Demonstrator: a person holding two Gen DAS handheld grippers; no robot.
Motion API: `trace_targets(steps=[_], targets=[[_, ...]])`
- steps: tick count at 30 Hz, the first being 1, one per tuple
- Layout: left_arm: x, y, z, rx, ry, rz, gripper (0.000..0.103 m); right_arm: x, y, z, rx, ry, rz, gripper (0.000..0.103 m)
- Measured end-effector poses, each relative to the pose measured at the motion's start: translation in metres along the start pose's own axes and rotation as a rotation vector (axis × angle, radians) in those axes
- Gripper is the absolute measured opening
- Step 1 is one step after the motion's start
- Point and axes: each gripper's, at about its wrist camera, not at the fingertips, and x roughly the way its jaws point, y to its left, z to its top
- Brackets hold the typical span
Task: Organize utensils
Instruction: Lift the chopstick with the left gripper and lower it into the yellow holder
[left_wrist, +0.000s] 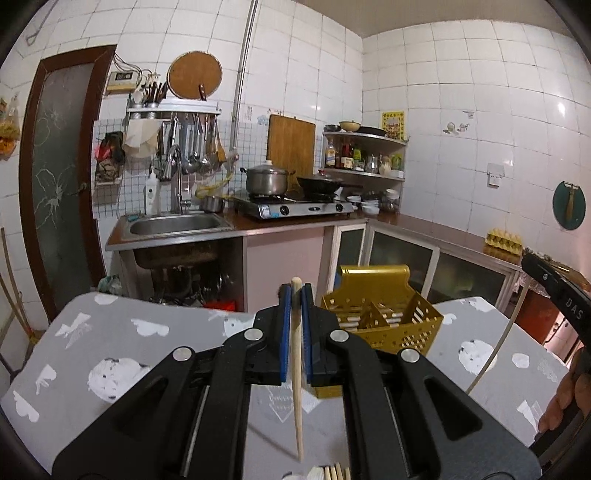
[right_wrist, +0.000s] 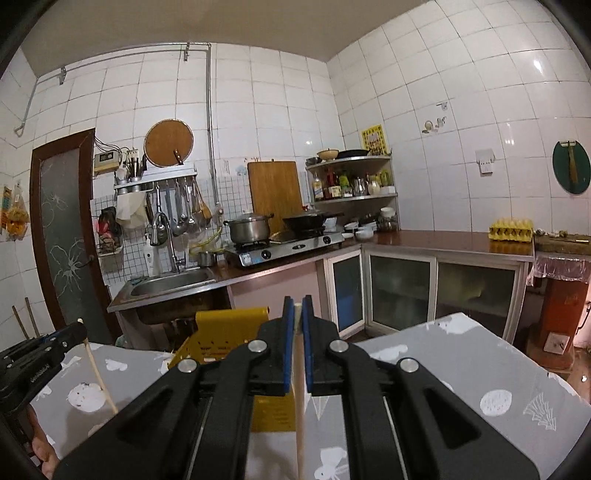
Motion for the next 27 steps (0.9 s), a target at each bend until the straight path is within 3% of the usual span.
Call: trace_targets(steps=[8,20,27], targets=[[0.000,-0.016,0.043,0.027,-0.051,0.034,0.004,0.007,0.015,0.038,-0.019,-0.027,-0.024,0.005],[0.008,-0.046,0.144,0.028,-0.160,-0.030,0.005,0.034,0.033,0.122,-0.013,-0.113,0.003,0.005],[0.055,-0.062,0.140,0.035,-0.126,-0.036,0.004,0.083,0.037,0.122,0.018,-0.096,0.015,0.005]])
